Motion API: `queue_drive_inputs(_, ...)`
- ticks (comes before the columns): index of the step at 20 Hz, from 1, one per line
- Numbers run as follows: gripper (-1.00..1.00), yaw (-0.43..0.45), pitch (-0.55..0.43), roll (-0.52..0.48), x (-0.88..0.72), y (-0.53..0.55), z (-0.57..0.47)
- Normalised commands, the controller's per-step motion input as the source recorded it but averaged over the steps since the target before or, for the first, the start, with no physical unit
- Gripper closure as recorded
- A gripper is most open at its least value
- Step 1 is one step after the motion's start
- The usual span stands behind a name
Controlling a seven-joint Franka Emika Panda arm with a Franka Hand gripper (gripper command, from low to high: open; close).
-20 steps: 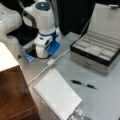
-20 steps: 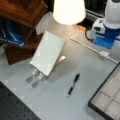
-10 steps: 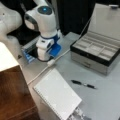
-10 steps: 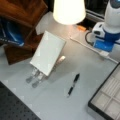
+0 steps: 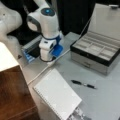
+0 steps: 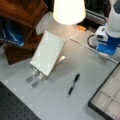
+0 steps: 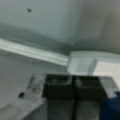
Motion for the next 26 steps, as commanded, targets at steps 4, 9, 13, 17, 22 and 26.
queue_drive_inputs(4, 1.0, -0.13, -0.587, 0.139, -0.88, -0.11, -0.48)
queue_drive_inputs(9, 1.0, -0.118, -0.604, 0.164, -0.92, -0.23, -0.46)
queue_drive_inputs(13, 1.0, -0.105, -0.595, 0.183, -0.98, -0.32, -0.44)
queue_drive_inputs(17, 1.0, -0.093, -0.585, 0.19, -1.0, -0.37, -0.41)
queue_drive_inputs(22, 1.0, -0.063, -0.598, 0.18, -1.0, -0.37, -0.46)
queue_drive_inputs(26, 1.0, -0.053, -0.617, 0.164, -1.0, -0.33, -0.53)
